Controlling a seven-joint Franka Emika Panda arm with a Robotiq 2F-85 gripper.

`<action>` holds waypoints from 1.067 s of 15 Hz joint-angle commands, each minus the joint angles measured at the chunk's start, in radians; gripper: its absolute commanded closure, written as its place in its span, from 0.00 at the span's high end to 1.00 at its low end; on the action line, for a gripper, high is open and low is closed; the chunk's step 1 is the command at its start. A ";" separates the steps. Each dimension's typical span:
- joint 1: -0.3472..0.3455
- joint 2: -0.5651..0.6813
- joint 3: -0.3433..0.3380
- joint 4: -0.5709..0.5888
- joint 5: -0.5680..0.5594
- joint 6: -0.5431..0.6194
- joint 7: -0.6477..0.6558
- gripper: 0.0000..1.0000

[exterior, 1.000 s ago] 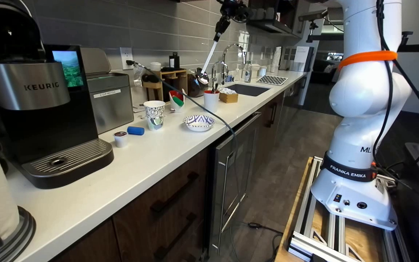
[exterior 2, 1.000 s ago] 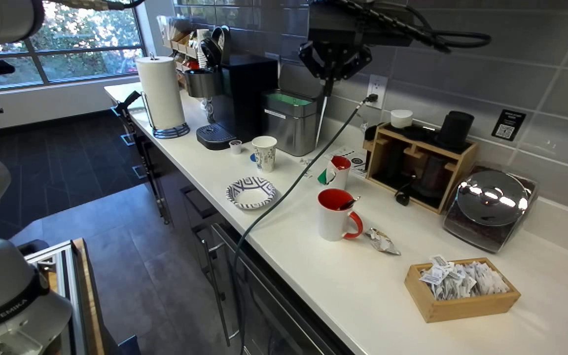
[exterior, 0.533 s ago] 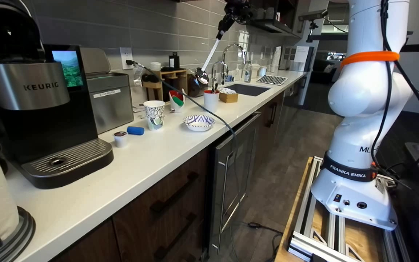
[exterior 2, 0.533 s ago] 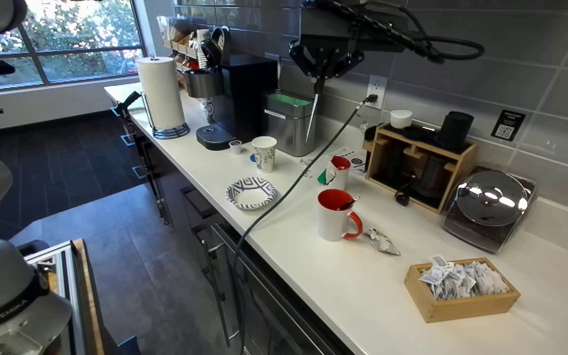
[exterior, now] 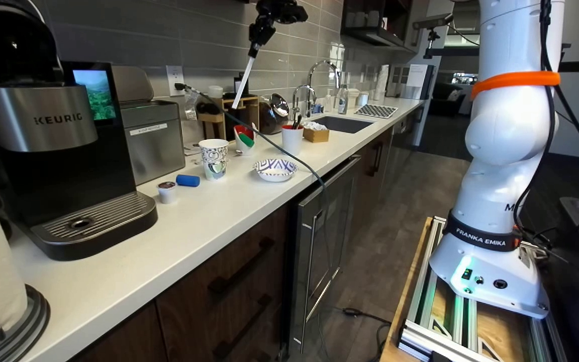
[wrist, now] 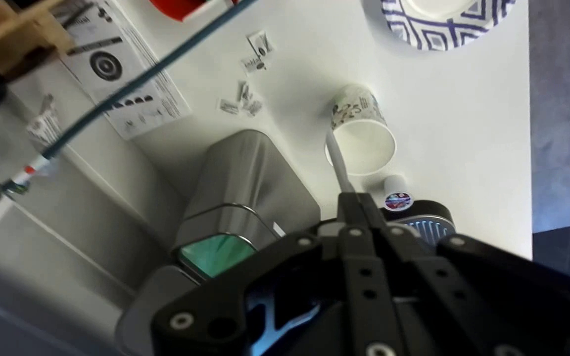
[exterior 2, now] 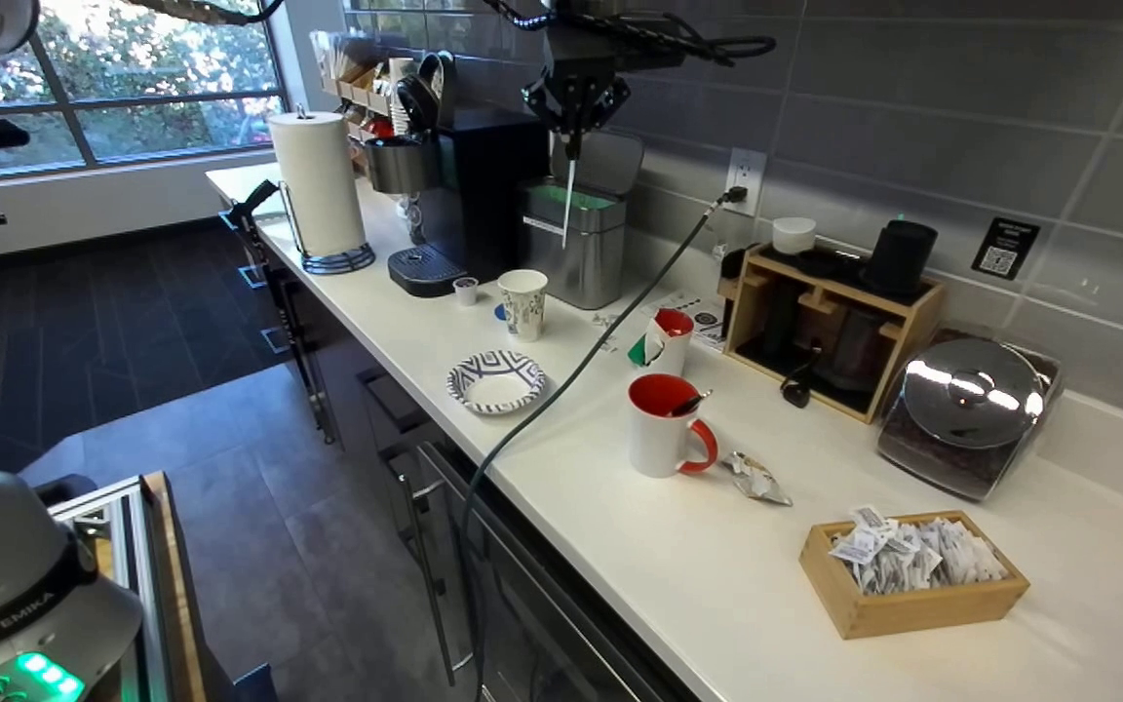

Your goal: Remove the straw from the cup

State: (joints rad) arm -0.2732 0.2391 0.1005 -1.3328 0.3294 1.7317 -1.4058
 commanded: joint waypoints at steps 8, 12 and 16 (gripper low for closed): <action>0.150 0.056 0.001 0.007 -0.134 -0.058 0.001 0.00; 0.181 0.099 -0.008 0.044 -0.152 -0.077 -0.001 0.00; 0.209 0.134 -0.001 0.095 -0.170 -0.090 -0.005 0.00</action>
State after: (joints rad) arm -0.0932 0.3343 0.1062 -1.3055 0.1929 1.6846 -1.4071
